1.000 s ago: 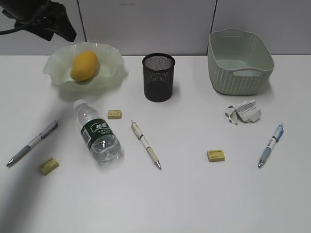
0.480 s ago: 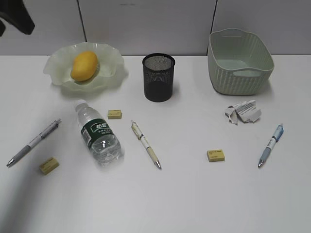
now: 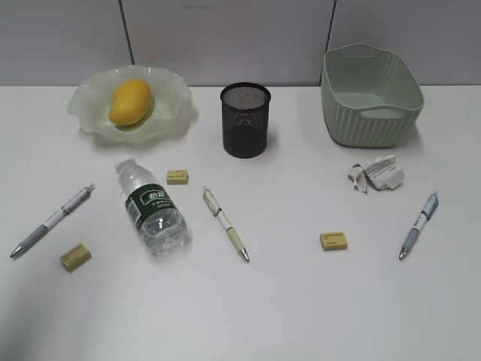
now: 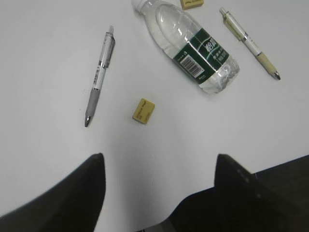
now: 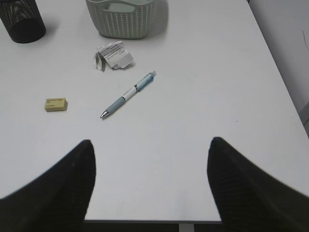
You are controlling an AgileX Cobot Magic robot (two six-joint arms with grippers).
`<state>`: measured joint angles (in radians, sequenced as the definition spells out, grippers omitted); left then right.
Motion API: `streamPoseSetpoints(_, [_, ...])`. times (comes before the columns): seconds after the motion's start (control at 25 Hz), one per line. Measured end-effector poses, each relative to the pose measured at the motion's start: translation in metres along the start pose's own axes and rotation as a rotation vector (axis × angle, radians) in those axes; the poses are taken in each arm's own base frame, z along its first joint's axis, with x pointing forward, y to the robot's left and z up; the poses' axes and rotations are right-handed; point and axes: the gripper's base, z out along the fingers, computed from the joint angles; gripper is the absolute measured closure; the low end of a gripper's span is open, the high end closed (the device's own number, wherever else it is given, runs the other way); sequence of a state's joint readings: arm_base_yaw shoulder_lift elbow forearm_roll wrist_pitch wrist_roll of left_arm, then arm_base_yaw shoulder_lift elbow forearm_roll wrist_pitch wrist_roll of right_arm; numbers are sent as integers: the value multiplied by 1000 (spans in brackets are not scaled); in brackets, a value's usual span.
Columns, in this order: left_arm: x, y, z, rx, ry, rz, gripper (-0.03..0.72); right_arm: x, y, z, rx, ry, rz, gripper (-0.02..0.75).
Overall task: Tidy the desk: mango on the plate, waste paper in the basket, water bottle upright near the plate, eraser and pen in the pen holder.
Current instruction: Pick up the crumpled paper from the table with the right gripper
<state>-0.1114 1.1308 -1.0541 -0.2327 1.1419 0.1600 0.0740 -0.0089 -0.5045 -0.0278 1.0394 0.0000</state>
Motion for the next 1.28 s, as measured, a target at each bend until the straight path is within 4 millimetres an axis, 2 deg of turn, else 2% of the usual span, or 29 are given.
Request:
streamPoseSetpoints(0.28, [67, -9, -28, -20, -260, 13, 162, 0, 0, 0, 0, 0, 0, 170])
streamPoseSetpoints(0.72, [156, -10, -42, -90, -495, -46, 165, 0, 0, 0, 0, 0, 0, 170])
streamPoseSetpoints(0.92, [174, -3, -40, -178, -517, -45, 169, 0, 0, 0, -1, 0, 1, 170])
streamPoseSetpoints(1.28, [180, 1, -28, -197, -445, -52, 170, 0, 0, 0, -2, 1, 1, 169])
